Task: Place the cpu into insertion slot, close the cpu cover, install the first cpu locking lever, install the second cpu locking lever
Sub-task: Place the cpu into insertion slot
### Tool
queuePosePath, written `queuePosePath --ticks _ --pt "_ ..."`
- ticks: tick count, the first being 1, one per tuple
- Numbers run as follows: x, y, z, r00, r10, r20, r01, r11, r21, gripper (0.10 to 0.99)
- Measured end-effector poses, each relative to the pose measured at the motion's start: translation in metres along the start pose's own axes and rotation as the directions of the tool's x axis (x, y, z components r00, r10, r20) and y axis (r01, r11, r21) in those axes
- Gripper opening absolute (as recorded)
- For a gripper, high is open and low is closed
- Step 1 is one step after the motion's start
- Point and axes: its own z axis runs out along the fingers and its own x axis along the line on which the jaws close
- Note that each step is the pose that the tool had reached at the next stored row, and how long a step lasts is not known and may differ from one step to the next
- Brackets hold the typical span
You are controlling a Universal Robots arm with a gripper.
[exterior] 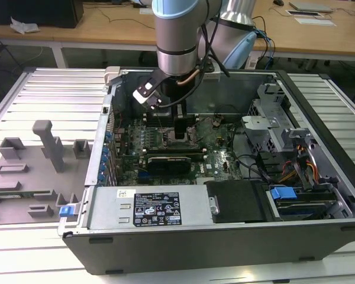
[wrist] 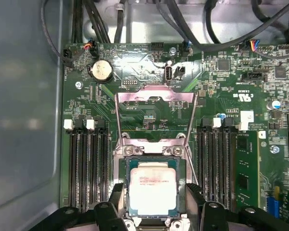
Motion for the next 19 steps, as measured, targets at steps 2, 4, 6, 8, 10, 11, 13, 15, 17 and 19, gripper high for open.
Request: queuePosePath --ticks 2,4,6,8,10,11,13,15,17,19 --pt "0.0000 0.0000 -0.0001 1.0000 0.000 -0.0001 0.000 1.0000 0.000 0.612" --pt "0.0000 0.0000 -0.0002 1.0000 0.000 0.0001 0.000 1.0000 0.000 0.612" --pt "0.0000 0.0000 -0.0002 1.0000 0.000 0.0002 0.000 1.0000 0.000 0.600" --pt "0.0000 0.0000 -0.0002 1.0000 0.000 0.0001 0.000 1.0000 0.000 0.467" --pt "0.0000 0.0000 -0.0002 1.0000 0.000 0.0002 0.000 1.0000 0.000 0.290" --pt "0.0000 0.0000 -0.0002 1.0000 0.000 0.0002 0.000 1.0000 0.000 0.290" --pt "0.0000 0.0000 -0.0002 1.0000 0.000 0.0003 0.000 1.0000 0.000 0.169" --pt "0.0000 0.0000 -0.0002 1.0000 0.000 0.0002 0.000 1.0000 0.000 0.106" --pt "0.0000 0.0000 -0.0002 1.0000 0.000 0.0002 0.000 1.0000 0.000 0.106" --pt "0.0000 0.0000 -0.0002 1.0000 0.000 0.0003 0.000 1.0000 0.000 0.106"
